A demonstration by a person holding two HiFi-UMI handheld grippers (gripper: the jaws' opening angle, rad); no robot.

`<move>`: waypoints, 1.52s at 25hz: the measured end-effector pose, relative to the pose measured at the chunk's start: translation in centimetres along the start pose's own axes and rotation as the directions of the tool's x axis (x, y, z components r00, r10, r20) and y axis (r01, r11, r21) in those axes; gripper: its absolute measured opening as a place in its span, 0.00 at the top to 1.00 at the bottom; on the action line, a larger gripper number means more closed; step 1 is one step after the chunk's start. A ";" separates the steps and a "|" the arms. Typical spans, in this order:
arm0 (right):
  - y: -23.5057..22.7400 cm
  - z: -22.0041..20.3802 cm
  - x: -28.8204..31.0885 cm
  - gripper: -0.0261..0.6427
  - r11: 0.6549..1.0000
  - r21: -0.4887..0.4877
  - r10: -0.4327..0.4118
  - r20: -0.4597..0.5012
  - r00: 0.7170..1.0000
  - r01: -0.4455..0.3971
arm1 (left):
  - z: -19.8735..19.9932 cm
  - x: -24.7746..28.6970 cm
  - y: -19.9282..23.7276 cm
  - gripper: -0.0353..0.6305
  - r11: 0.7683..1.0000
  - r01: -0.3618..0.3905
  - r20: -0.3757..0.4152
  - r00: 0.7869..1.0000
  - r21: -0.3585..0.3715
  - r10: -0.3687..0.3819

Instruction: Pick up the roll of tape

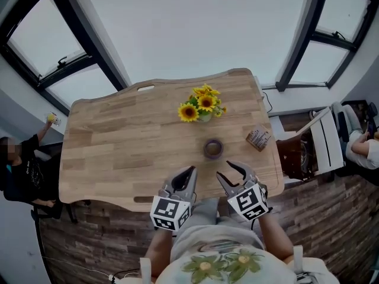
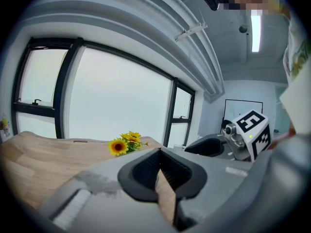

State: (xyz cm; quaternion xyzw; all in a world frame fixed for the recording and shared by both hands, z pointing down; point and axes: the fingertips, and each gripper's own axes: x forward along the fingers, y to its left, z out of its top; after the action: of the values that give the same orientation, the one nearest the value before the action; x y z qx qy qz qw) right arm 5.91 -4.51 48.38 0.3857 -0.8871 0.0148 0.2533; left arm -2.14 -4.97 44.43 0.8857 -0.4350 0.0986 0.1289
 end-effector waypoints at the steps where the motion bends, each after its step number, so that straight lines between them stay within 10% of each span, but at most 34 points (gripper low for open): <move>1: -0.2 -0.2 0.4 0.71 1.000 -0.006 0.001 -0.010 1.000 -0.001 | 0.0 0.4 0.2 0.94 1.000 0.006 -0.003 1.000 0.003 -0.006; 38: -1.1 -9.4 13.4 0.71 0.941 -0.221 0.159 -0.380 0.911 -0.256 | -2.8 7.6 7.3 0.94 0.996 -0.030 -0.096 0.995 -0.085 0.022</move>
State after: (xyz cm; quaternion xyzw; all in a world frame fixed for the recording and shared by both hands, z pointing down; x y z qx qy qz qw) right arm 3.10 -12.32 62.51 0.2418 -0.8563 -0.0075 0.4563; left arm -3.53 -14.08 50.31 0.8679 -0.4437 0.1232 0.1860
